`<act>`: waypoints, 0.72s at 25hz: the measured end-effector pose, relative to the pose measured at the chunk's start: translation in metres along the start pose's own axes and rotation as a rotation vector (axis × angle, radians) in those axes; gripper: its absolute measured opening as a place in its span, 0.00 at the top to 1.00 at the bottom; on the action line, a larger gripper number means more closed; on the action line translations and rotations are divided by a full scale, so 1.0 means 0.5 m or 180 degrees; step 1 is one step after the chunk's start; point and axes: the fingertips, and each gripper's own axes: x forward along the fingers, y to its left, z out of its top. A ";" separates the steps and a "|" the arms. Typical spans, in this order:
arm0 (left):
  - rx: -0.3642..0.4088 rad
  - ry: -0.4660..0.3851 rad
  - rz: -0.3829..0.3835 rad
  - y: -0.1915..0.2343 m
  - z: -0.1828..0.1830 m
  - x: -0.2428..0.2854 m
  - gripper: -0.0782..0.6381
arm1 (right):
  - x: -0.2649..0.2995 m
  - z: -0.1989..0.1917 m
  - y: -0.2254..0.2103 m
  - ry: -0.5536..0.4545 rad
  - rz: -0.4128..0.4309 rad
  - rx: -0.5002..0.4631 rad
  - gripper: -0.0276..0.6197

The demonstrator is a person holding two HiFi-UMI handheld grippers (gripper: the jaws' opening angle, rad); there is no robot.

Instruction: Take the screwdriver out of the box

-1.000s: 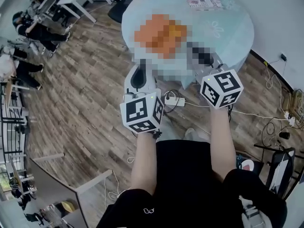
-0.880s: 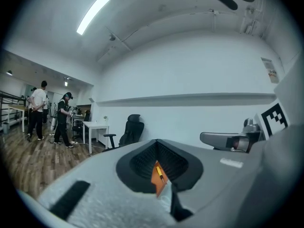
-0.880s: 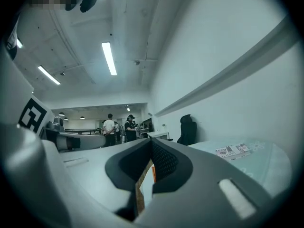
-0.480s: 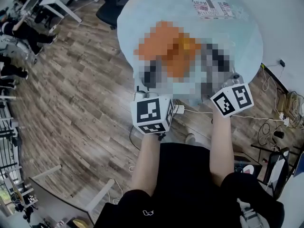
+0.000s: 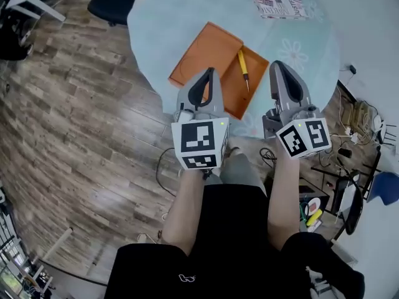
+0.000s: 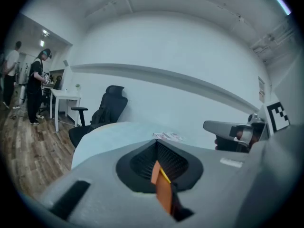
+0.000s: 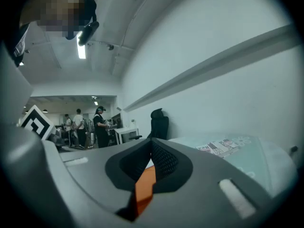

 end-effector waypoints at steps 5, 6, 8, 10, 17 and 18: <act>-0.0005 0.0064 -0.0031 -0.004 -0.003 0.053 0.89 | 0.054 -0.068 -0.065 0.0709 -0.0059 0.0005 0.94; -0.0011 0.0062 -0.0012 -0.005 0.000 0.060 0.89 | 0.063 -0.079 -0.069 0.0846 -0.0010 -0.0031 0.94; -0.0016 0.0056 -0.0008 -0.016 0.006 0.071 0.89 | 0.077 -0.108 -0.081 0.1116 0.0080 -0.0087 0.94; -0.0019 0.0065 -0.0022 -0.030 0.007 0.081 0.89 | 0.091 -0.154 -0.096 0.1440 0.0156 -0.0140 0.94; -0.0116 0.0137 0.0134 -0.005 -0.021 0.092 0.89 | 0.154 -0.330 -0.122 0.2605 0.0427 -0.0252 0.79; -0.0133 0.0135 0.0169 0.002 -0.023 0.090 0.89 | 0.160 -0.351 -0.128 0.2750 0.0413 -0.0319 0.78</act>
